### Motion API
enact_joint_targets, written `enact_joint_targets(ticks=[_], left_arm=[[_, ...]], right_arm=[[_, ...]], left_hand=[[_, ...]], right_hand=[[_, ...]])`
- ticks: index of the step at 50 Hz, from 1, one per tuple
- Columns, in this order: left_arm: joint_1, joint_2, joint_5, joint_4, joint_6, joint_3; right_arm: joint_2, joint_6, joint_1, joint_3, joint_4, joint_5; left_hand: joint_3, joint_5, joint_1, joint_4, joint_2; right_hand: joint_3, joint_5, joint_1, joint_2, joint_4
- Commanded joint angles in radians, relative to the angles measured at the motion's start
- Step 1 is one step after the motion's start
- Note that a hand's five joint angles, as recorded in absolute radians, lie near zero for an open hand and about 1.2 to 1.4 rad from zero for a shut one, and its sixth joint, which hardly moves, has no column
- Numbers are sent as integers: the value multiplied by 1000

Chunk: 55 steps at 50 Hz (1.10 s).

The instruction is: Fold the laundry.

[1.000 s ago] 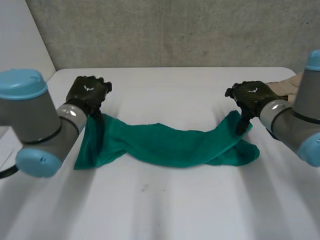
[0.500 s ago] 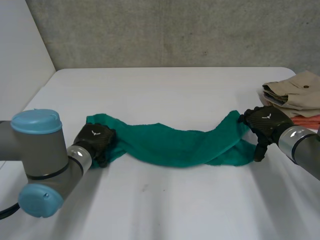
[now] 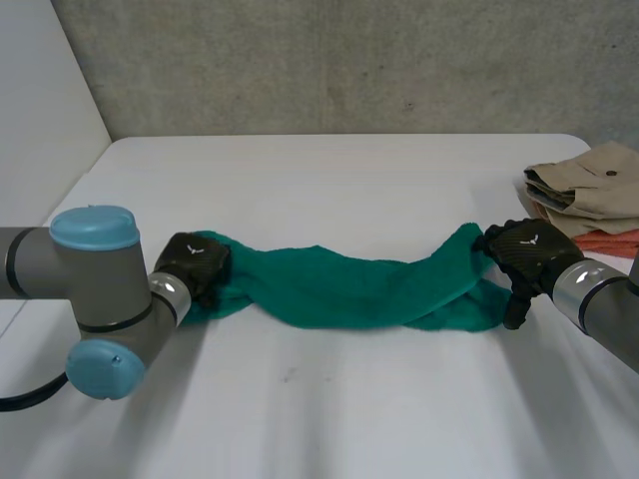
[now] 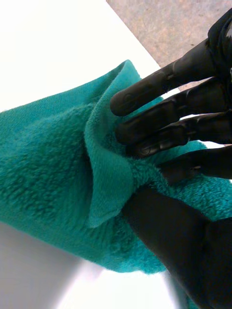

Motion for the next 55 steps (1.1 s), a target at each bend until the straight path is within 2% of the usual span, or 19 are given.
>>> enact_joint_targets(ticks=[1,11,16,21,29,32,41,48,55], left_arm=[[-10,182,-1,-9,-13,-58],[-12,399,0,-20,-15,-92],[-13,479,2,-21,-15,-76],[-15,534,2,-21,-16,-53],[-18,554,2,-20,-33,-42],[-18,554,2,-20,-45,-42],[-22,560,0,-20,-64,-42],[-22,562,0,-20,-64,-31],[-22,568,0,-20,-64,-30]], right_arm=[[-2,0,-1,-12,0,1],[-8,3,-42,-78,18,2],[-9,5,-45,-126,86,-1],[-2,29,-45,-157,132,-38],[92,72,-39,-177,78,-122],[115,92,-38,-178,42,-134],[202,112,5,-215,-51,-134],[265,120,48,-289,-60,-122],[274,205,57,-353,-55,-128]], left_hand=[[229,255,255,221,220],[229,255,255,221,220],[229,255,255,221,220],[229,255,255,221,220],[229,255,255,221,220],[229,255,255,221,220],[229,255,255,221,220],[229,255,255,221,220],[229,255,255,221,220]], right_hand=[[-41,-71,-30,-47,-62],[-41,-71,-30,-47,-62],[-41,-71,-30,-47,-62],[-41,-71,-30,-47,-62],[-41,-71,-30,-47,-62],[27,-2,38,22,7],[174,145,185,169,154],[245,215,256,239,224],[383,353,394,377,362]])
